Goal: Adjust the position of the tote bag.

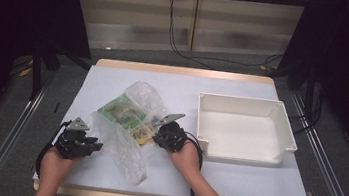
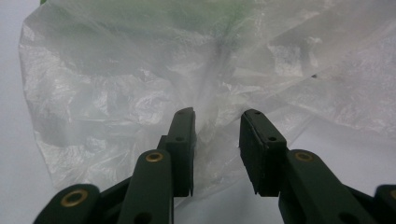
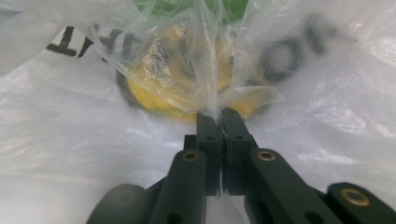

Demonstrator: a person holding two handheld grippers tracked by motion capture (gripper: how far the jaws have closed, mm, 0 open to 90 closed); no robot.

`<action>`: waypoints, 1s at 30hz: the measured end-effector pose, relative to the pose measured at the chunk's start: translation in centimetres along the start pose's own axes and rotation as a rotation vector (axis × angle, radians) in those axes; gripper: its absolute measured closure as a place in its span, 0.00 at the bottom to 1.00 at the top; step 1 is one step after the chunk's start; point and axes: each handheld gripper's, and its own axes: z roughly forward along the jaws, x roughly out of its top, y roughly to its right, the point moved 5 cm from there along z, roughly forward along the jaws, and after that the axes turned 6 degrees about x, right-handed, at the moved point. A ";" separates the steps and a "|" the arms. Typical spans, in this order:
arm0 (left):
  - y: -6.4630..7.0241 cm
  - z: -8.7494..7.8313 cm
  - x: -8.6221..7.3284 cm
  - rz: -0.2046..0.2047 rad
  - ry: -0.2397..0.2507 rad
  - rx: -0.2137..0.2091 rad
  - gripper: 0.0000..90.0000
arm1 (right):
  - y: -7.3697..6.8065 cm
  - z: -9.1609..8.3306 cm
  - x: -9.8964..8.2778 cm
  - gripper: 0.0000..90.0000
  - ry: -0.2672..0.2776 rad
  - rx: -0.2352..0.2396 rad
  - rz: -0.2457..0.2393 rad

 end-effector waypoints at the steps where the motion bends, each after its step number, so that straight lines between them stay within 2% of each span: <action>1: 0.1 0.1 0.1 -0.010 0.002 0.001 0.75 | -0.2 -0.2 -0.1 0.99 -0.007 0.005 0.006; 8: 0.2 0.1 0.2 -0.003 0.005 0.024 0.74 | -1.4 -1.5 -1.8 1.00 0.013 0.054 0.041; 10: 0.2 0.0 0.2 0.009 0.008 0.037 0.74 | -2.0 -1.8 -2.3 1.00 0.019 0.071 0.035; 14: 0.3 -0.1 0.3 0.003 0.018 0.040 0.74 | -3.5 -2.3 -3.1 1.00 0.014 0.118 0.030; 15: 0.3 0.0 0.4 -0.005 0.022 0.035 0.74 | -4.0 -2.4 -3.2 1.00 0.012 0.146 0.028; 18: 0.1 0.1 0.5 0.001 0.013 0.041 0.74 | -5.1 -2.6 -3.2 0.97 0.021 0.150 0.004; 19: 0.1 0.3 0.5 0.002 0.018 0.041 0.74 | -5.2 -2.8 -3.0 0.89 0.032 0.141 0.000; 20: 0.1 0.3 0.4 0.002 0.017 0.040 0.74 | -5.1 -3.0 -2.6 0.88 0.053 0.122 -0.007; 22: 0.0 0.2 0.4 0.009 0.018 0.042 0.74 | -4.8 -3.7 -1.9 0.71 0.081 0.102 -0.009; 24: 0.2 0.2 0.2 0.004 0.018 0.037 0.74 | -4.3 -4.6 -1.1 0.64 0.105 0.075 -0.009; 26: 0.2 0.0 0.0 0.010 0.017 0.033 0.74 | -3.7 -5.3 -0.5 0.54 0.122 0.005 -0.022; 27: 0.3 -0.1 -0.1 0.001 0.020 0.033 0.74 | -3.4 -5.5 -0.3 0.54 0.118 -0.017 -0.035; 28: 0.4 -0.1 -0.1 -0.001 0.025 0.029 0.74 | -3.1 -5.6 -0.1 0.53 0.120 -0.018 -0.029; 29: 0.3 -0.3 -0.1 0.013 0.027 0.036 0.74 | -2.8 -5.6 0.0 0.49 0.121 -0.016 -0.009; 30: 0.3 -0.4 -0.2 0.006 0.026 0.030 0.74 | -2.5 -5.5 0.1 0.42 0.121 -0.039 -0.012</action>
